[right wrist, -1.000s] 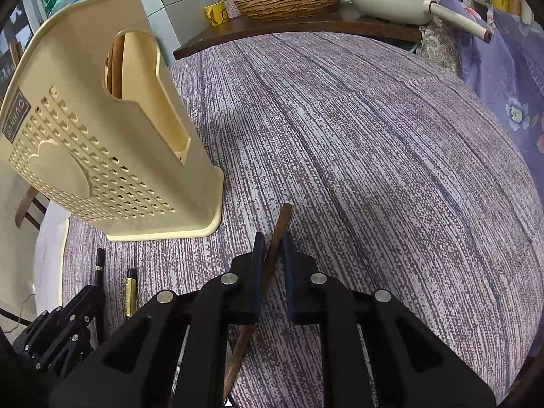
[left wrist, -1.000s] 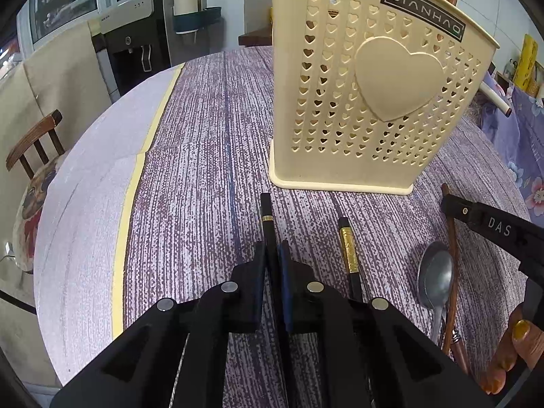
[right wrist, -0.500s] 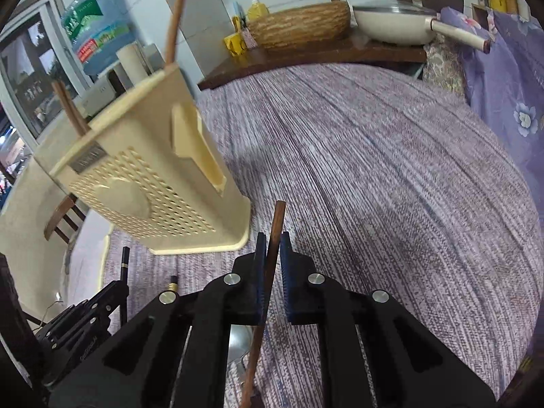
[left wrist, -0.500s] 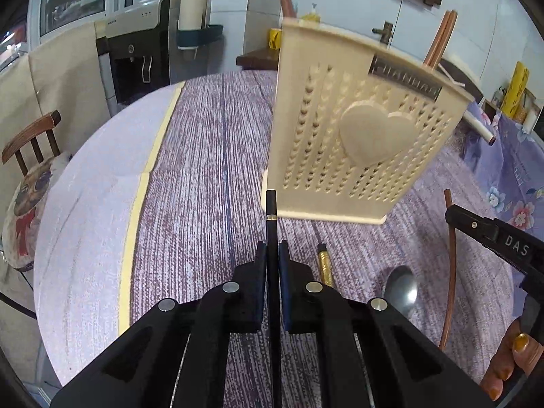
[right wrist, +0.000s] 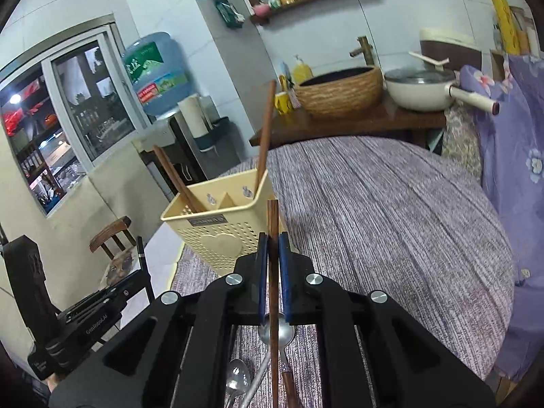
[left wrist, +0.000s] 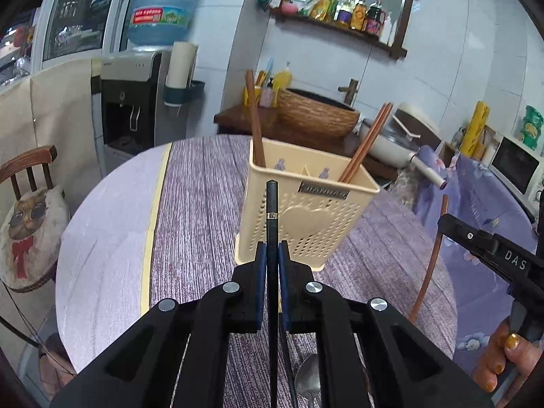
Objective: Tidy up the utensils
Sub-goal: 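Lower the black chopstick into the holder while the right tool lowers its wooden chopstick in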
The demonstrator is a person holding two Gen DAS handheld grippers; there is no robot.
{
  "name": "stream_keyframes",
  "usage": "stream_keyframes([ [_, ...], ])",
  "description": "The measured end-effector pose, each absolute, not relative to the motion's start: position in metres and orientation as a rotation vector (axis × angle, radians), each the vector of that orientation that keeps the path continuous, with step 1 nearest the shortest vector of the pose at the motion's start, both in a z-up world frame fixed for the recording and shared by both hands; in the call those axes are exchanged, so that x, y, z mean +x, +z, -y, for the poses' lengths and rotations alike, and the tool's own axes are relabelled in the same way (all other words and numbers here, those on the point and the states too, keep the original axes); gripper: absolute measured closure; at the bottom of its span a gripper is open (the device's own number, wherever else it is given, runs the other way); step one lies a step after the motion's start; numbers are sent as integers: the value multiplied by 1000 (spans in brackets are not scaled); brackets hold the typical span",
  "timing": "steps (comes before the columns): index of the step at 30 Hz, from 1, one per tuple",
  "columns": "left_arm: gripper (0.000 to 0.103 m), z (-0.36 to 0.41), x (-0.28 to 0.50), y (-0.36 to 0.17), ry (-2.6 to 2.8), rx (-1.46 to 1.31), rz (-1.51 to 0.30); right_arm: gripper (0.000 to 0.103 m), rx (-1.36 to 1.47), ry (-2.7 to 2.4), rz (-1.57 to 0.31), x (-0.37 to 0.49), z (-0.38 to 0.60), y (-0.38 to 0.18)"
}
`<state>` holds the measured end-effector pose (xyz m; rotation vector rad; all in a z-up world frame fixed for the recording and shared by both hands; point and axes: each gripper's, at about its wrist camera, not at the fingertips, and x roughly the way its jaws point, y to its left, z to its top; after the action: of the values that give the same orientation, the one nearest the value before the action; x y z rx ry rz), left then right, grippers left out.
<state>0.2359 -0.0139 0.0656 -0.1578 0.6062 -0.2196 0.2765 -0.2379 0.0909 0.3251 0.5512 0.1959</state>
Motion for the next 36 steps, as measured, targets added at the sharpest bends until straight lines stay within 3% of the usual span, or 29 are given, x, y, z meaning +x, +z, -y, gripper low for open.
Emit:
stream_keyframes([
  [25, 95, 7, 221, 107, -247, -144, -515, 95, 213, 316, -460, 253, 220, 159],
  [36, 95, 6, 245, 203, -225, -175, -343, 95, 186, 286, -320, 282, 217, 254],
])
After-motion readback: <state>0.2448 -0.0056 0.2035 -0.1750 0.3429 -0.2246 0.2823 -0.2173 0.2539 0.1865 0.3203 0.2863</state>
